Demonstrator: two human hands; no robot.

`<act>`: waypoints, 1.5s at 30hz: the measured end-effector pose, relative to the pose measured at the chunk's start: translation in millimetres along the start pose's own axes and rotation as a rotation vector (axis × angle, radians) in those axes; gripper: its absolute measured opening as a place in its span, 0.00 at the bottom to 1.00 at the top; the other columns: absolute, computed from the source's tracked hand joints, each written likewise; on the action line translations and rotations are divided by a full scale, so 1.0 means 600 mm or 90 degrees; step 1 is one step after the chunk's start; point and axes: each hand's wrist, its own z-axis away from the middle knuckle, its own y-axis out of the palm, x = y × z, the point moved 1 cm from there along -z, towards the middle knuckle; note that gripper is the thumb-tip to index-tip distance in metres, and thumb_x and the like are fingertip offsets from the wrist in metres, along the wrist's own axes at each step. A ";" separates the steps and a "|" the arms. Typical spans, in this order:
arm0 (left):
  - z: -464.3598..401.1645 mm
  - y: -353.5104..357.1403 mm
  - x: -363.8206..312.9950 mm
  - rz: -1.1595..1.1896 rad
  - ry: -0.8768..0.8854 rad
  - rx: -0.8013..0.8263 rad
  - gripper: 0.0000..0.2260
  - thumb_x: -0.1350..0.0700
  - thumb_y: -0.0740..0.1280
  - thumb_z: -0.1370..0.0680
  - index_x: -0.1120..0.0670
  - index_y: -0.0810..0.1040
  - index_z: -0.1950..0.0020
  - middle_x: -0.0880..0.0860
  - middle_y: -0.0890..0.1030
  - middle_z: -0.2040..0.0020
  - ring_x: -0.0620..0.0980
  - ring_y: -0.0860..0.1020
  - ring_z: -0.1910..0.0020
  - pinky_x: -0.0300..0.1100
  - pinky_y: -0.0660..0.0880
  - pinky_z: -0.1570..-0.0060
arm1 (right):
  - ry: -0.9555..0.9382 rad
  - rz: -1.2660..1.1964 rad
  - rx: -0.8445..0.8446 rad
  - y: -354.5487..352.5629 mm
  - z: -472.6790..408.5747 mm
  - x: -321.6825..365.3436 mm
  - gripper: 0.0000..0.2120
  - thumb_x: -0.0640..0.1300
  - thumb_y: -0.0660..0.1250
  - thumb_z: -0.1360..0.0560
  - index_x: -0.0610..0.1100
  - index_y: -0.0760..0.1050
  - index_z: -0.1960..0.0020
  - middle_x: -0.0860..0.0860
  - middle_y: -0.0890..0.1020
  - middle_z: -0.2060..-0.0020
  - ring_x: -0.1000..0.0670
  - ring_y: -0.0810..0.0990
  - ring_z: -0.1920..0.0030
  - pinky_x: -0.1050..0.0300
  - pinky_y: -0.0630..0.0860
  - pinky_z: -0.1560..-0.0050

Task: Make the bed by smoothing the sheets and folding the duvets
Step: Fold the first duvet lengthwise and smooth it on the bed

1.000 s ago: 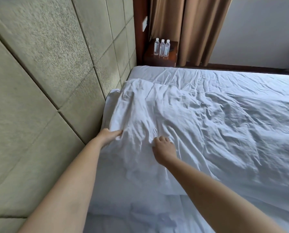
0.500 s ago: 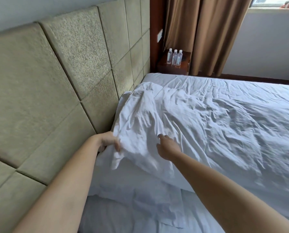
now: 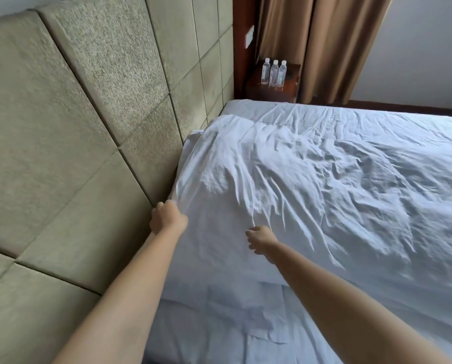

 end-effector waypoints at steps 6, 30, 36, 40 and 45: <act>0.015 0.011 -0.083 0.202 -0.045 -0.190 0.10 0.56 0.62 0.25 0.56 0.74 0.45 0.57 0.72 0.41 0.59 0.70 0.41 0.52 0.67 0.46 | 0.202 -0.734 0.031 0.001 -0.036 0.025 0.30 0.57 0.57 0.20 0.38 0.62 0.26 0.41 0.74 0.40 0.41 0.71 0.32 0.49 0.70 0.36; 0.045 -0.023 -0.312 0.859 -0.392 0.512 0.44 0.27 0.66 0.35 0.61 0.69 0.36 0.60 0.75 0.40 0.60 0.77 0.43 0.55 0.74 0.46 | 0.030 -1.132 -0.135 -0.205 0.016 0.188 0.06 0.39 0.58 0.26 0.43 0.70 0.61 0.48 0.76 0.65 0.48 0.75 0.66 0.57 0.73 0.64; -0.014 -0.055 -0.347 0.996 -0.300 0.133 0.09 0.54 0.71 0.31 0.57 0.77 0.55 0.55 0.82 0.49 0.54 0.80 0.54 0.47 0.78 0.50 | 0.002 -1.155 -0.180 -0.225 0.015 0.179 0.06 0.39 0.58 0.25 0.41 0.73 0.57 0.46 0.78 0.60 0.47 0.78 0.61 0.54 0.79 0.48; -0.044 -0.110 -0.393 1.066 -0.124 0.203 0.09 0.60 0.66 0.36 0.59 0.79 0.58 0.53 0.78 0.57 0.54 0.78 0.55 0.45 0.76 0.51 | 0.035 -1.161 -0.207 -0.238 -0.006 0.176 0.06 0.41 0.58 0.27 0.42 0.72 0.61 0.49 0.77 0.62 0.49 0.77 0.61 0.56 0.78 0.44; -0.048 -0.090 -0.370 1.146 -0.130 0.240 0.15 0.63 0.58 0.29 0.55 0.69 0.77 0.53 0.73 0.63 0.54 0.73 0.60 0.46 0.74 0.48 | 0.077 -1.170 -0.153 -0.238 -0.031 0.174 0.04 0.46 0.66 0.29 0.45 0.75 0.57 0.50 0.80 0.59 0.48 0.80 0.60 0.53 0.79 0.45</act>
